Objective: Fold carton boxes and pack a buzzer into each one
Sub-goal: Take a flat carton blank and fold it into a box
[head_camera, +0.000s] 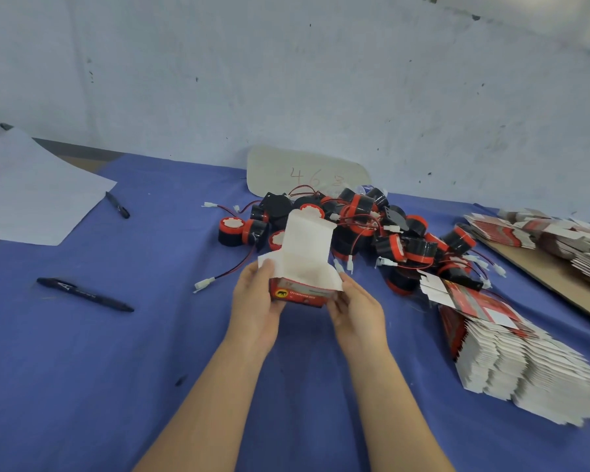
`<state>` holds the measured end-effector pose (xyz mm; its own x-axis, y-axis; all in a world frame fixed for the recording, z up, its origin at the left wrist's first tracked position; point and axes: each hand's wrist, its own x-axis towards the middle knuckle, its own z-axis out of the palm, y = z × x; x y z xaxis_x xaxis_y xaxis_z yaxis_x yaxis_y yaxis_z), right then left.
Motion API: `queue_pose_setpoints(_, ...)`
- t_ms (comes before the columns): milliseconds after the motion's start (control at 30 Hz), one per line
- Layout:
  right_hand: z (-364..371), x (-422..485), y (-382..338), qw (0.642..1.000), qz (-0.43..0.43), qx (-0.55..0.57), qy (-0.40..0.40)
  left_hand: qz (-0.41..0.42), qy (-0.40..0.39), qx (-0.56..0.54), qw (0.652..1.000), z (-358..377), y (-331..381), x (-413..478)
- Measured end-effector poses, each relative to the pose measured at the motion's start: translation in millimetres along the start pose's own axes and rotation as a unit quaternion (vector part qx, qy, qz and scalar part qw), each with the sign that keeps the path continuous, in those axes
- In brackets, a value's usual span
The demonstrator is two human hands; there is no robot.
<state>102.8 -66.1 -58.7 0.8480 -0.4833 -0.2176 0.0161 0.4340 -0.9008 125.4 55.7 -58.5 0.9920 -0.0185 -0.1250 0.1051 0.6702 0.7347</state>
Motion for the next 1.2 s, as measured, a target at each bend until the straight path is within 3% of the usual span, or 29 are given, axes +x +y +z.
queue_pose_setpoints(67, 6.0, -1.2, 0.6, 0.989, -0.053, -0.137, 0.015, 0.002, -0.021, -0.014, 1.000, 0.1, 1.1, -2.0)
queue_pose_setpoints(167, 13.6, -7.9, 2.7, 0.967, -0.108, -0.232, -0.009, 0.035, -0.050, 0.020, 0.998, 1.0, 3.7, -2.2)
queue_pose_setpoints(333, 15.9, -3.7, -0.5, 0.978, -0.086, -0.186, -0.045, 0.136, -0.070, 0.199, 0.968, 7.6, 6.9, -8.1)
queue_pose_setpoints(400, 24.0, 0.0, -1.9, 0.984, -0.080, -0.153, -0.044, 0.221, -0.029, 0.225, 0.949, 9.5, 12.0, -9.6)
queue_pose_setpoints(500, 49.0, 7.2, 5.6, 0.974, -0.094, -0.194, -0.073, 0.316, 0.114, 0.133, 0.932, 1.6, 32.0, -2.7)
queue_pose_setpoints(533, 60.8, 8.2, 10.6, 0.954, -0.118, -0.260, -0.096, 0.326, 0.164, 0.102, 0.925, -3.6, 39.9, 0.5)
queue_pose_setpoints(600, 86.3, 11.3, 28.8, 0.877, -0.165, -0.425, -0.153, 0.325, 0.247, 0.063, 0.911, -14.5, 51.0, 4.4)
queue_pose_setpoints(700, 124.6, 13.5, 55.8, 0.768, -0.151, -0.594, -0.187, 0.308, 0.291, 0.006, 0.906, -23.2, 54.8, 6.5)
queue_pose_setpoints(833, 149.2, 16.5, 66.3, 0.716, -0.098, -0.673, -0.156, 0.286, 0.301, -0.011, 0.910, -26.2, 52.3, 7.5)
queue_pose_setpoints(867, 148.4, 17.0, 65.9, 0.725, -0.115, -0.665, -0.138, 0.284, 0.300, -0.015, 0.911, -26.6, 51.9, 8.2)
queue_pose_setpoints(933, 139.8, 15.9, 57.4, 0.791, -0.152, -0.582, -0.115, 0.280, 0.301, -0.020, 0.912, -25.4, 51.5, 8.7)
queue_pose_setpoints(1000, 123.8, 15.5, 39.6, 0.878, -0.120, -0.448, -0.117, 0.281, 0.297, -0.019, 0.912, -23.4, 50.3, 9.5)
queue_pose_setpoints(1067, 98.1, 15.5, 14.7, 0.934, -0.050, -0.324, -0.140, 0.284, 0.280, -0.004, 0.917, -21.8, 46.1, 10.5)
queue_pose_setpoints(1133, 62.9, 14.5, -12.5, 0.936, 0.008, -0.303, -0.176, 0.281, 0.258, 0.013, 0.924, -19.4, 41.2, 11.1)
queue_pose_setpoints(1200, 25.7, 13.4, -39.8, 0.891, 0.035, -0.411, -0.192, 0.268, 0.231, 0.039, 0.935, -16.8, 36.2, 11.1)
